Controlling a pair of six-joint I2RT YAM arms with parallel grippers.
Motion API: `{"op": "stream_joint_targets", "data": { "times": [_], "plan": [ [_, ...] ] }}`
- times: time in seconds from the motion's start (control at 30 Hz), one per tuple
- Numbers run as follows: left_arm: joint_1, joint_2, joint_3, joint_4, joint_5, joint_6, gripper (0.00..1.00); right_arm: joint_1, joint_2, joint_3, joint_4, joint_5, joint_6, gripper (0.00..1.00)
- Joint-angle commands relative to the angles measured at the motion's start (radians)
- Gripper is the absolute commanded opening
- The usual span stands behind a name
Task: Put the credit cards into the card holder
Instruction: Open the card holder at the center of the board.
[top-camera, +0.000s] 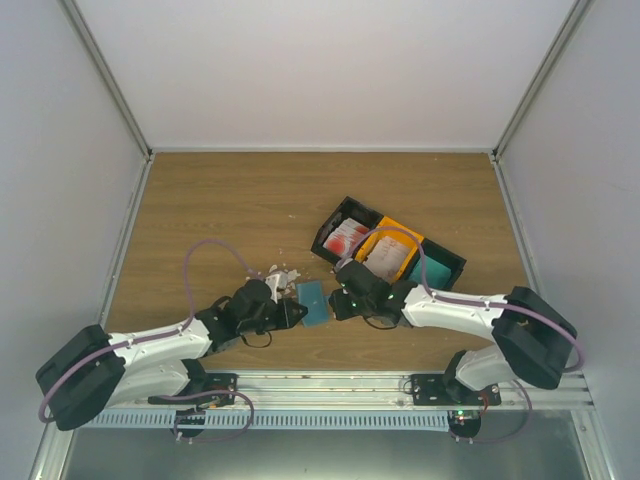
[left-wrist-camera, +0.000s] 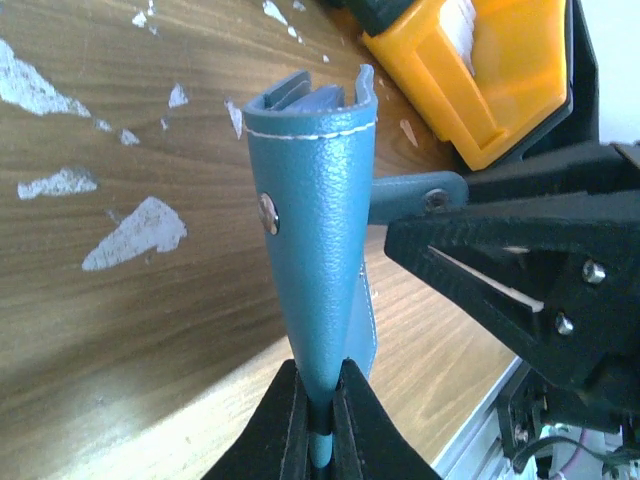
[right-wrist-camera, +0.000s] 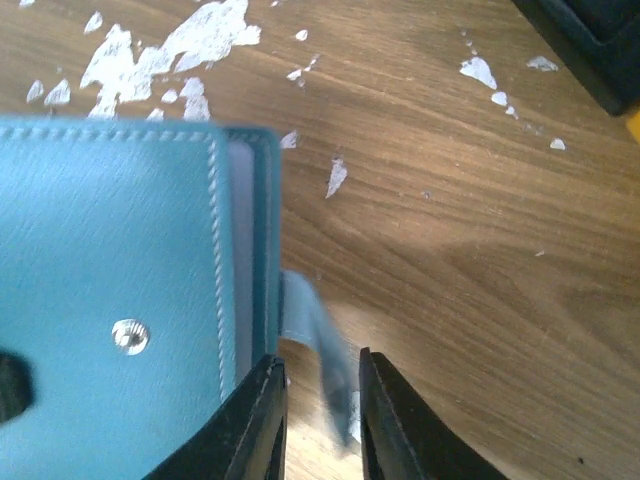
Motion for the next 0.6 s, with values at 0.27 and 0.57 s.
{"op": "stream_joint_targets", "data": {
  "times": [0.27, 0.57],
  "plan": [
    [0.011, -0.086, -0.038, 0.044, 0.021, -0.01, 0.0, -0.001, 0.096, 0.008, 0.146, -0.001, -0.003, 0.23],
    [0.016, -0.069, -0.059, 0.029, 0.006, -0.047, 0.26, -0.003, 0.065, -0.005, 0.141, 0.011, -0.018, 0.0]
  ]
}}
